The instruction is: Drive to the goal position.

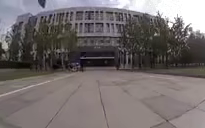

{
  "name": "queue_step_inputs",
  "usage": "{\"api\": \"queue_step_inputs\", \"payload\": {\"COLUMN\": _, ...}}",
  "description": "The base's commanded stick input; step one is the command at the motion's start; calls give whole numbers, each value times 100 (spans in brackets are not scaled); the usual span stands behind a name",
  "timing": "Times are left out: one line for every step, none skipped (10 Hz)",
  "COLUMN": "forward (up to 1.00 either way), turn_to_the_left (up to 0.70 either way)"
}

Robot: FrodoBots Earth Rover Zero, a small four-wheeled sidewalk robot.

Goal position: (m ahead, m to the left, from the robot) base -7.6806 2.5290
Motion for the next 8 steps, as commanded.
{"api": "queue_step_inputs", "payload": {"forward": 70, "turn_to_the_left": 0}}
{"api": "queue_step_inputs", "payload": {"forward": 70, "turn_to_the_left": 0}}
{"api": "queue_step_inputs", "payload": {"forward": 70, "turn_to_the_left": 0}}
{"api": "queue_step_inputs", "payload": {"forward": 70, "turn_to_the_left": 0}}
{"api": "queue_step_inputs", "payload": {"forward": 70, "turn_to_the_left": 0}}
{"api": "queue_step_inputs", "payload": {"forward": 70, "turn_to_the_left": 0}}
{"api": "queue_step_inputs", "payload": {"forward": 70, "turn_to_the_left": 0}}
{"api": "queue_step_inputs", "payload": {"forward": 70, "turn_to_the_left": 0}}
